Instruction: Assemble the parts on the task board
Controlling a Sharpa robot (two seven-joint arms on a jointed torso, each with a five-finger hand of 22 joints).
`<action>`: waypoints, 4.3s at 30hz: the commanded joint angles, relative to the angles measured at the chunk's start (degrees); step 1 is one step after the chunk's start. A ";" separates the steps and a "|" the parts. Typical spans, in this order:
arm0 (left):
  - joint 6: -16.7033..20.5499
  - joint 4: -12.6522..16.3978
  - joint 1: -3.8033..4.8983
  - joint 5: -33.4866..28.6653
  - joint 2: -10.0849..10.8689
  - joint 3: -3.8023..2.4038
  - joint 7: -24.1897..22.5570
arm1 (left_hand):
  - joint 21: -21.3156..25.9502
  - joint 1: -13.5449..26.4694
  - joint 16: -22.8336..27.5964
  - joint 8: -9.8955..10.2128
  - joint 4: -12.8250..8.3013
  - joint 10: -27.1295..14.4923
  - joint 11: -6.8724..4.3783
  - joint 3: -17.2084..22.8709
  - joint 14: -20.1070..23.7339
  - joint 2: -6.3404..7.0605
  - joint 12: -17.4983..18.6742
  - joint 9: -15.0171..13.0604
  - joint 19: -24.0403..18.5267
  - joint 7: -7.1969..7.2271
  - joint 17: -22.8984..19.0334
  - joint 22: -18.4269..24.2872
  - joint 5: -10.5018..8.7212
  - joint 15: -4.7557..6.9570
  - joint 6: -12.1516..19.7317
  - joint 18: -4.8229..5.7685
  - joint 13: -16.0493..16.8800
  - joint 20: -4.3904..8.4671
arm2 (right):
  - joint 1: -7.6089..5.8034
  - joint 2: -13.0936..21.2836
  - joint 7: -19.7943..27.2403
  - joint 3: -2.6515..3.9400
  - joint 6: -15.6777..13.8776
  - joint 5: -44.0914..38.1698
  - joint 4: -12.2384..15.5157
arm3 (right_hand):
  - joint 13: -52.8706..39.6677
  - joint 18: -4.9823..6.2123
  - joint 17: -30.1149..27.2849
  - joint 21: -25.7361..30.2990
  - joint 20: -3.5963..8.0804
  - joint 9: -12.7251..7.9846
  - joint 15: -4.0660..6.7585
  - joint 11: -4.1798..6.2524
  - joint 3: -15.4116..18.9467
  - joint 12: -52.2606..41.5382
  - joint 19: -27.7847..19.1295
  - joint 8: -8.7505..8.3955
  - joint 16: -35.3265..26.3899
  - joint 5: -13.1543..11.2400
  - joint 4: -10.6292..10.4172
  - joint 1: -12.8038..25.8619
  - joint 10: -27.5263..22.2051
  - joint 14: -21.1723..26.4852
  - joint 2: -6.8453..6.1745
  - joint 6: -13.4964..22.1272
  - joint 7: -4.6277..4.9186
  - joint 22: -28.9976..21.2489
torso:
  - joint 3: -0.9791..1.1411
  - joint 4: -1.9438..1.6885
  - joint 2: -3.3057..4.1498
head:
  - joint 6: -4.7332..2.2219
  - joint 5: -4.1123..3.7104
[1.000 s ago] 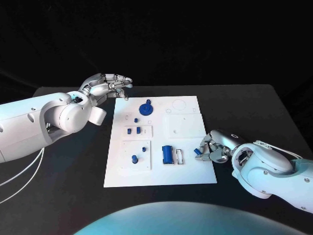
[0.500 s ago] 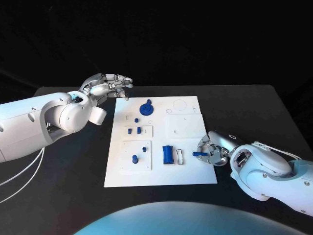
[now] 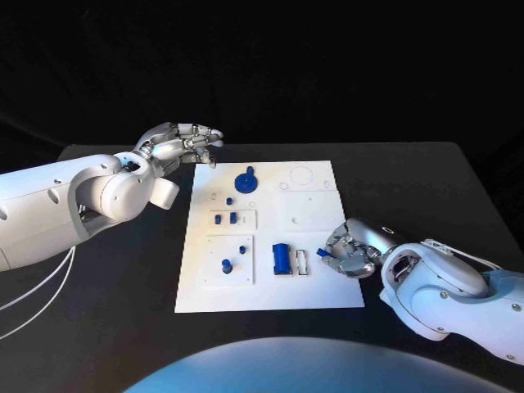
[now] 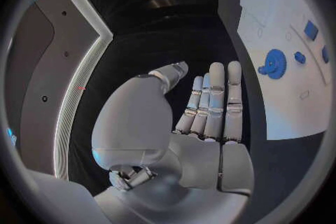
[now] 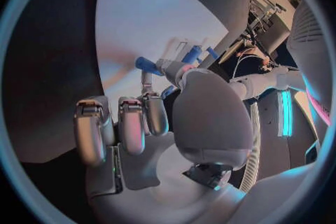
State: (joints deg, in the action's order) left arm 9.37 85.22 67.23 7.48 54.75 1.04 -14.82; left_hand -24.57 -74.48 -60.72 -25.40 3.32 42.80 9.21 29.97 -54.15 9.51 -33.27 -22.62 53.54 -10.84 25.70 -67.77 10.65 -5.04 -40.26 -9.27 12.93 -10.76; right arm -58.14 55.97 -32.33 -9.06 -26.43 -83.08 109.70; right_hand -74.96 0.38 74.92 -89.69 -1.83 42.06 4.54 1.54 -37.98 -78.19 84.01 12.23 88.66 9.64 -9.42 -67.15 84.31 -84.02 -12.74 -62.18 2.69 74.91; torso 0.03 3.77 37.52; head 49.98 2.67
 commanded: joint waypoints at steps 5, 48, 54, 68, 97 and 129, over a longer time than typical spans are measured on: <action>-0.75 0.19 0.04 -0.04 -0.13 -0.04 -0.40 | 0.11 0.06 -0.08 -0.21 -0.29 -0.35 -0.23 -0.07 0.41 -0.32 -0.25 0.10 0.00 -1.19 0.06 0.06 0.24 0.13 0.45 -1.08 -0.08 -0.13 | -0.10 -1.91 -0.06 -0.01 -1.00 4.17 -0.31 | -9.08 -0.38 13.29 -0.31 0.26 2.95 0.33 0.03 -0.57 -0.45 5.99 2.27 0.33 -1.44 -0.21 4.14 1.47 -5.56 -0.36 -0.17 -0.17 15.09 | 0.02 0.04 0.03 | 0.02 0.04; -1.29 0.31 0.04 -0.04 -0.01 -0.05 -0.06 | 0.11 0.13 -0.09 -0.24 -0.28 -0.37 -0.23 -0.08 0.41 -0.35 -0.28 0.13 0.00 -1.20 0.06 0.07 0.28 0.13 0.49 -1.08 -0.11 -0.13 | 0.21 -6.56 0.47 0.00 3.21 7.95 -3.54 | -9.32 -0.38 13.23 -0.31 0.75 3.23 0.86 0.63 14.23 -0.72 5.99 2.71 0.29 -6.77 -6.91 11.54 1.71 -5.54 -0.71 -3.14 -0.94 15.09 | 0.04 0.04 0.01 | 0.02 0.19; -1.31 0.30 0.04 -0.04 0.03 -0.05 -0.01 | 0.11 0.13 -0.09 -0.24 -0.28 -0.37 -0.23 -0.08 0.41 -0.35 -0.28 0.13 0.00 -1.20 0.06 0.07 0.28 0.13 0.49 -1.08 -0.11 -0.13 | 0.21 -6.01 1.08 0.00 2.50 7.50 -3.07 | -9.39 -0.38 13.29 -0.31 0.79 3.58 0.88 0.65 21.12 -0.77 5.99 2.81 0.32 -6.65 -7.44 14.32 1.76 -5.56 0.85 -3.29 -0.97 15.09 | 0.05 0.06 0.02 | 0.02 0.19; -1.27 0.55 0.04 -0.03 0.28 -0.04 0.02 | 0.10 0.26 -0.10 -0.30 -0.26 -0.38 -0.22 -0.10 0.42 -0.40 -0.34 0.17 -0.02 -1.21 0.06 0.09 0.33 0.12 0.54 -1.07 -0.16 -0.14 | 0.20 -2.44 6.29 0.00 5.80 8.07 -0.84 | -9.67 -0.38 13.63 -0.31 0.81 3.57 0.92 0.72 20.11 -1.21 5.99 2.37 0.51 -6.63 -6.48 3.70 1.94 -5.64 0.96 -3.17 -1.04 15.09 | 0.07 0.13 0.00 | -0.08 0.22; -1.20 0.69 0.04 -0.03 0.51 -0.04 -0.13 | 0.09 0.33 -0.11 -0.39 -0.30 -0.36 -0.23 -0.08 0.42 -0.45 -0.43 0.22 -0.02 -1.21 0.07 0.12 0.44 0.12 0.61 -1.08 -0.22 -0.13 | 0.25 -3.80 6.18 -0.01 8.00 8.95 -5.31 | -10.03 -0.38 14.05 -0.31 0.88 3.77 1.02 0.89 19.64 -1.93 5.99 2.62 0.75 -6.68 -6.77 2.31 2.24 -5.74 1.71 -3.77 -1.27 15.09 | 0.03 0.05 0.02 | 0.02 0.64; 0.60 -5.15 -1.17 -8.54 -4.50 0.85 -9.49 | 12.98 -2.01 16.67 -0.86 13.03 3.63 -0.42 -24.66 7.25 -3.32 3.42 2.72 -6.45 1.37 -5.01 12.74 -4.88 -1.26 1.45 -0.93 -4.49 -1.76 | -9.19 -8.60 46.11 0.49 -0.50 58.89 -27.86 | 27.65 9.86 -30.74 59.08 -4.53 -1.91 -4.98 -5.95 6.88 51.91 -22.95 -5.53 -40.94 -4.74 0.43 -3.63 -26.13 15.70 0.34 10.59 6.07 -8.68 | -0.88 0.48 -3.43 | -8.59 -1.00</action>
State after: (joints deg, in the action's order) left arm 8.95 80.62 66.18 2.25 50.67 1.92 -20.41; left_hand -12.38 -75.89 -45.33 -26.55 16.27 46.28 8.73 5.83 -47.28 6.35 -30.46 -20.07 47.60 -9.92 21.08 -55.73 5.49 -6.19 -38.80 -9.27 8.76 -12.38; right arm -67.21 47.92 4.91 -8.59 -27.69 -35.08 83.33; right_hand -47.97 9.72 45.94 -34.01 -6.28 40.29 -0.28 -4.39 -30.76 -27.13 62.72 6.85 49.45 4.46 -9.15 -70.71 58.92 -69.44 -12.19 -51.71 8.49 67.20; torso -0.88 4.24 35.11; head 42.93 1.82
